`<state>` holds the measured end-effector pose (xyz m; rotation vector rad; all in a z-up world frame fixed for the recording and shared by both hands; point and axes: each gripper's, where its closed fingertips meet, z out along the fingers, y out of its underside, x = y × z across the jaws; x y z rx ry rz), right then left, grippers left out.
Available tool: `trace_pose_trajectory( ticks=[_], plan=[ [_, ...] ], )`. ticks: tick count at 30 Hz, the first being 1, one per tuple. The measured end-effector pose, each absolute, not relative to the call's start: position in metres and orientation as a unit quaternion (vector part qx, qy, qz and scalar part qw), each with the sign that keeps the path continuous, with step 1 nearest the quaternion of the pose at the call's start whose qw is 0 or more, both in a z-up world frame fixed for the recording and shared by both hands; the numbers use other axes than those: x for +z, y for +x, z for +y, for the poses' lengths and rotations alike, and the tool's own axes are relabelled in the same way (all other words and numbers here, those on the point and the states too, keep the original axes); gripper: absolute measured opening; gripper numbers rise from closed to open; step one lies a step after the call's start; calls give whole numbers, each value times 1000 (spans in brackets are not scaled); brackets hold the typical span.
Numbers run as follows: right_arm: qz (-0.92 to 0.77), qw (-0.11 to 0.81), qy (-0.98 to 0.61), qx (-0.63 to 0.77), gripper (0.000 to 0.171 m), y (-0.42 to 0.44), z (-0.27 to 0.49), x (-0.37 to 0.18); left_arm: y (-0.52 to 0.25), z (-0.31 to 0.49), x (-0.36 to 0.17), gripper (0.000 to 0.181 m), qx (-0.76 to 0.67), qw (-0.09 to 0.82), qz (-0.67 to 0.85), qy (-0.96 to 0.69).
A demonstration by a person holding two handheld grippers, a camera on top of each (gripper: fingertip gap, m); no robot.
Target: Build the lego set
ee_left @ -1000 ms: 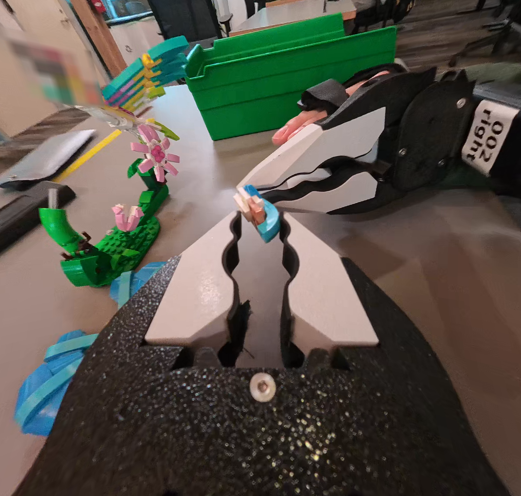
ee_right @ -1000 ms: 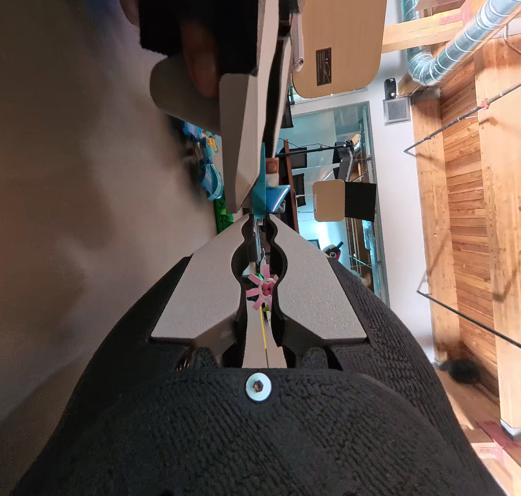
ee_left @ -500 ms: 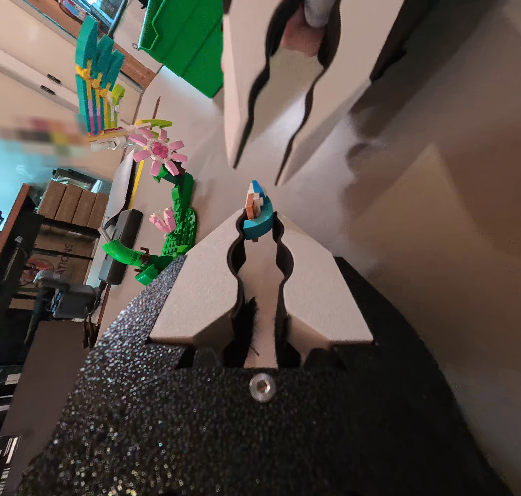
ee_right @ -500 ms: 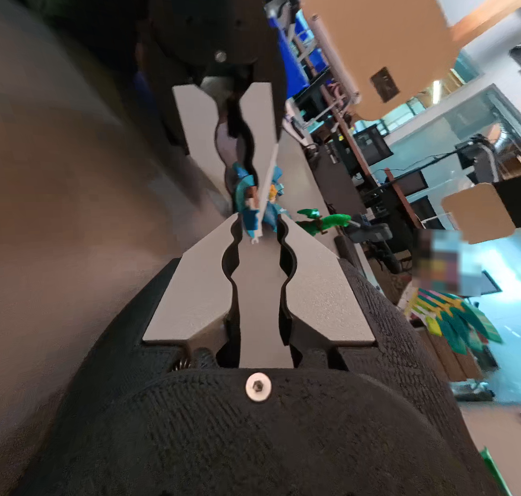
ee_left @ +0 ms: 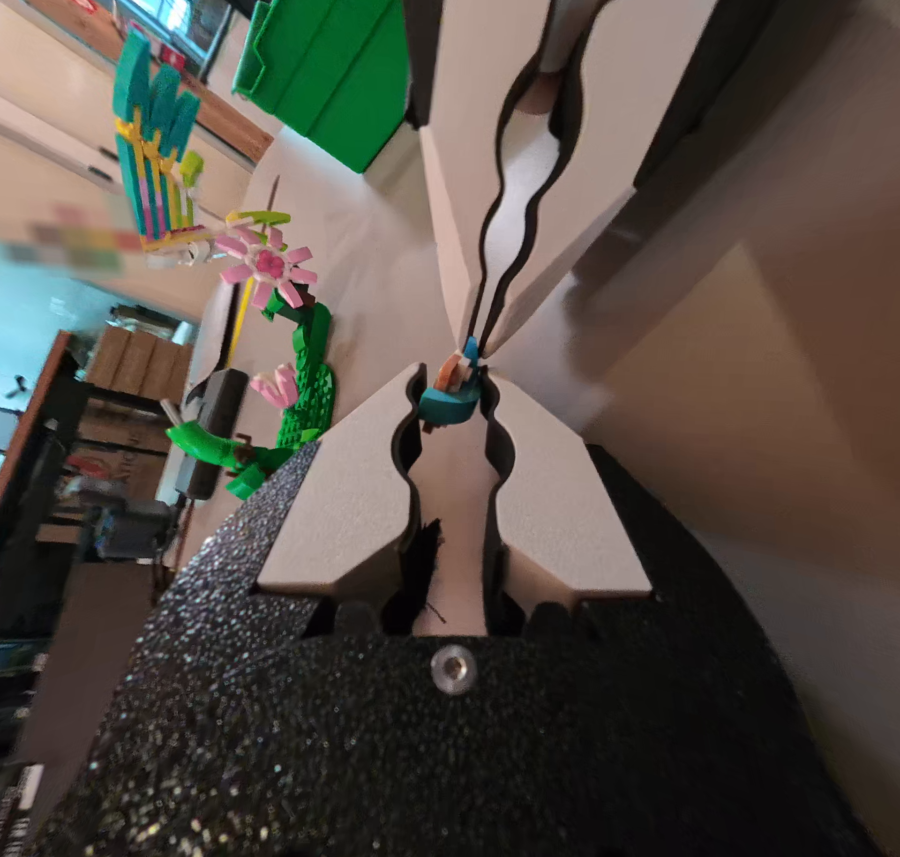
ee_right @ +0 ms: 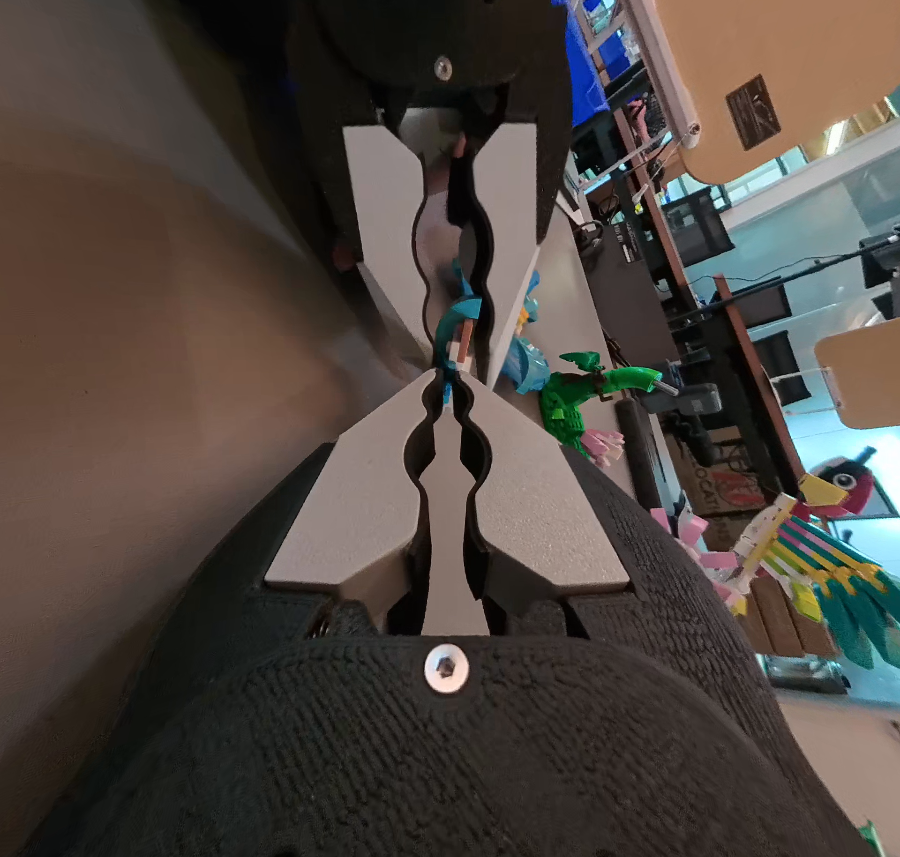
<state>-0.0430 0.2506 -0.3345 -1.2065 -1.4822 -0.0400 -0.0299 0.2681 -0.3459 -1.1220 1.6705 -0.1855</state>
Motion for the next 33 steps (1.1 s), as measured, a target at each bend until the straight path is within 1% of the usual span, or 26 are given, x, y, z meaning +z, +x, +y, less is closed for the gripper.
trace_pose_trajectory(
  ticks=[2,6,8,14,20,22,25,27,29,30,33],
  plan=[
    [-638,569,-518,-10,1,-43,249,-338,-31,264,-349,15,-72,517,718,-461],
    [-634,571,-521,-25,0,-44,251,-337,-32,267,-350,14,-99,495,696,-510],
    [-638,572,-513,-43,0,-44,251,-339,-32,269,-351,14,-96,496,689,-519],
    [-635,589,-497,-55,0,-45,252,-333,-31,269,-347,13,-156,493,656,-549],
    [-642,593,-480,-75,0,-46,251,-332,-32,268,-347,13,-169,487,656,-551],
    [-633,608,-475,-69,0,-47,249,-326,-32,266,-340,13,-186,499,653,-538],
    [-611,646,-445,-105,1,-47,252,-308,-30,267,-323,15,-218,536,622,-528],
    [-609,652,-423,-160,1,-43,257,-305,-31,269,-313,19,-232,556,600,-526],
    [-599,661,-400,-212,1,-39,262,-297,-34,270,-309,35,-264,548,582,-539],
    [-590,667,-392,-232,0,-36,264,-292,-35,270,-305,39,-284,543,571,-546],
    [-580,671,-375,-268,0,-32,266,-285,-38,272,-294,42,-340,538,531,-560]
  ],
)
